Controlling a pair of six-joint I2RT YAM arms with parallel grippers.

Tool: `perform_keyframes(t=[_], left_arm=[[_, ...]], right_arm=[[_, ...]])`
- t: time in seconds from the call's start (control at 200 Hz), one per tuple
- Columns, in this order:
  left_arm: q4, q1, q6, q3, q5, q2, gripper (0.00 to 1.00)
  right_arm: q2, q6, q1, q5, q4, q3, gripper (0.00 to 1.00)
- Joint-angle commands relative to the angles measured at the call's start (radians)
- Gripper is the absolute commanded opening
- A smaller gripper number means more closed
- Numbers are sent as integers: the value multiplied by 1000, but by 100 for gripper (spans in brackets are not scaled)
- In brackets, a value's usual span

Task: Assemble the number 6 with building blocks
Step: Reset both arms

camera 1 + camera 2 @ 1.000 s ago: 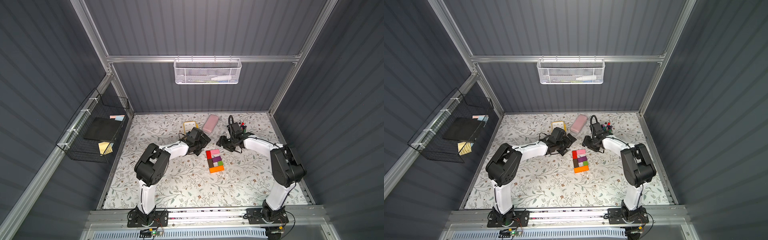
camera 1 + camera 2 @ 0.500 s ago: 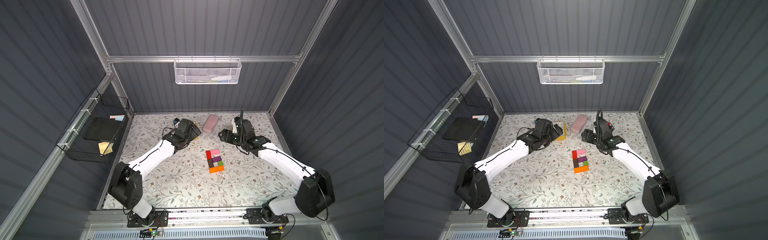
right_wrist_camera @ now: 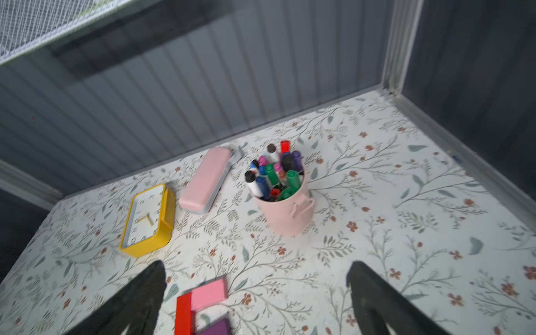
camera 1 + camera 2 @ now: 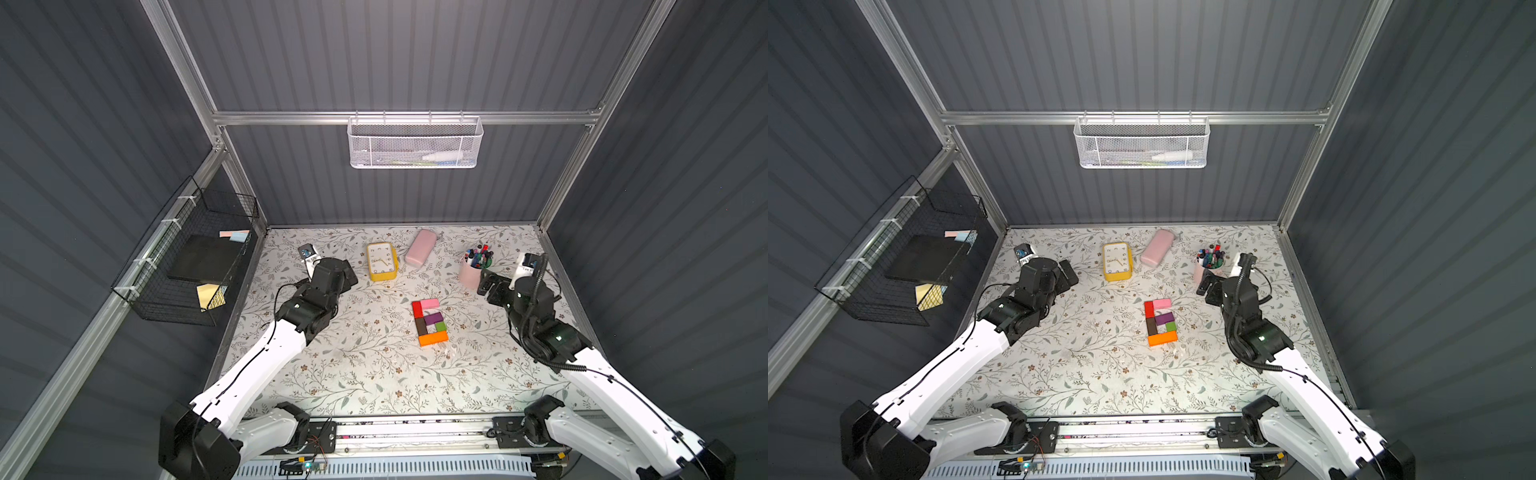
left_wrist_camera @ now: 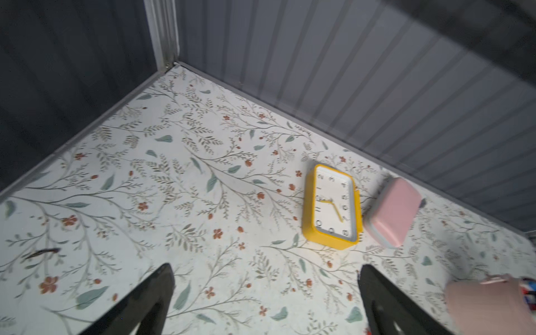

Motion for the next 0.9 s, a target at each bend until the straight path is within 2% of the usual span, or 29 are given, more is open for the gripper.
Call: perform_keyframes(t=[0.0, 0.13, 0.22, 0.3, 0.4, 0.47, 0.555, 0.67, 0.745, 0.805, 0.895], left_arm=[[170, 6, 123, -134, -154, -115, 99], [430, 7, 247, -335, -246, -181, 99], [534, 7, 283, -390, -292, -136, 99], [666, 13, 349, -419, -295, -73, 99], [811, 48, 403, -440, -289, 33, 100], [889, 88, 421, -450, -241, 86, 100], [966, 153, 443, -457, -163, 136, 100], [1046, 262, 470, -455, -12, 214, 99], [1088, 306, 501, -446, 19, 265, 99], [1131, 345, 506, -443, 57, 306, 99], [1178, 366, 555, -427, 95, 378, 99]], right_arm=[[-14, -100, 2, 201, 157, -68, 99], [60, -75, 3, 307, 143, -77, 99], [107, -15, 3, 516, 208, -124, 99], [132, -126, 0, 583, 379, -200, 99], [174, -264, -9, 557, 707, -345, 99], [221, -295, -31, 529, 877, -420, 99], [289, -283, -77, 460, 965, -447, 99], [384, -333, -135, 381, 1120, -472, 99], [452, -334, -177, 303, 1179, -478, 99], [506, -375, -188, 301, 1235, -468, 99], [553, -399, -212, 228, 1288, -467, 99]])
